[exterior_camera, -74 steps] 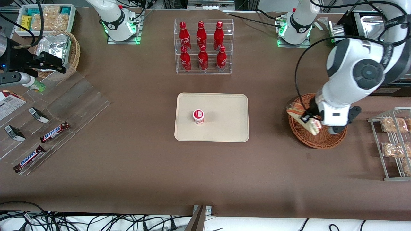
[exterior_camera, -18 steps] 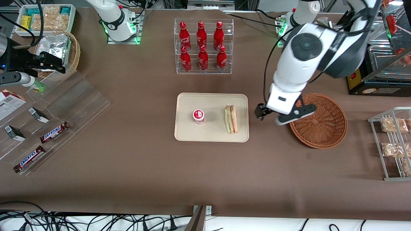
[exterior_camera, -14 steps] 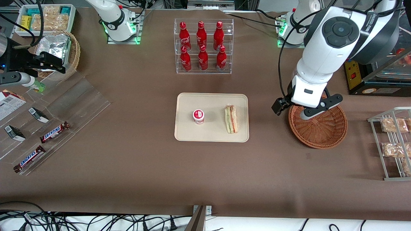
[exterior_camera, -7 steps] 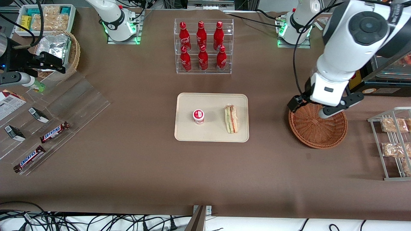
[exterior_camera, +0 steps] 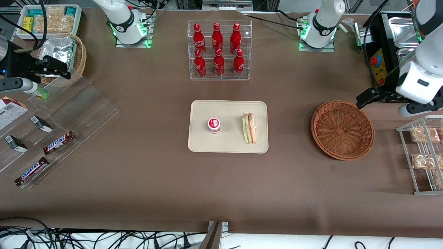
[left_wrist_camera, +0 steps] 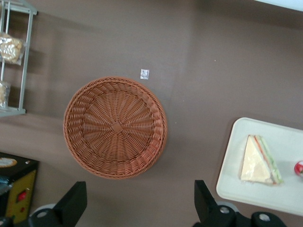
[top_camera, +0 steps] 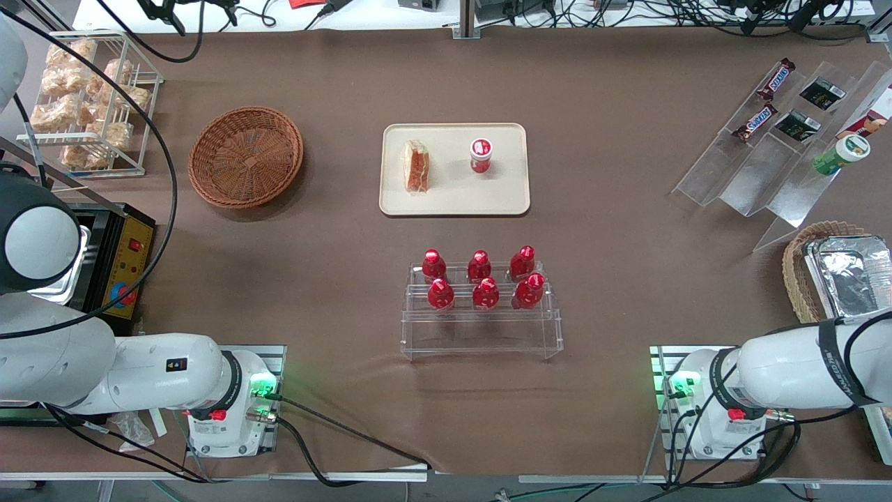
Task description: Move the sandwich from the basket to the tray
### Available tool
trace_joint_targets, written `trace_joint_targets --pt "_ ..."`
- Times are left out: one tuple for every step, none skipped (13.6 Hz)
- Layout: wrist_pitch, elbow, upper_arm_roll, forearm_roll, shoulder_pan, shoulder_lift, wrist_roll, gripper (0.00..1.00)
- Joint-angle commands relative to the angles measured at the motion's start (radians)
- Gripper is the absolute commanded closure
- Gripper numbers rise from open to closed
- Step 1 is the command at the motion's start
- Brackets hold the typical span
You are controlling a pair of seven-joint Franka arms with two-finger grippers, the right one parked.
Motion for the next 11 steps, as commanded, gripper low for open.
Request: trace_joint_targets --pt "-0.059 -0.001 0.025 -0.021 -0.009 -0.029 0.164 0.0" --pt "-0.067 -0.001 0.035 -0.019 -0.009 -0.035 0.216 0.0" --pt "-0.069 0.003 0.055 -0.021 -0.012 -0.041 0.277 0.0" --pt "-0.073 0.016 0.06 -0.021 -0.012 -0.041 0.328 0.0" --pt "-0.084 0.019 0.06 -0.021 -0.012 -0.041 0.348 0.0" --pt "-0.086 0.017 0.058 -0.016 -0.012 -0.043 0.35 0.0" --pt "-0.086 0.017 0.052 -0.011 -0.014 -0.042 0.347 0.0" --pt "-0.086 0.017 0.052 -0.011 -0.014 -0.041 0.353 0.0" --pt "-0.086 0.019 0.052 -0.013 -0.012 -0.041 0.351 0.0" --pt "-0.086 0.019 0.052 -0.013 -0.012 -0.041 0.353 0.0" --pt "-0.084 0.02 0.052 -0.014 -0.012 -0.041 0.355 0.0"
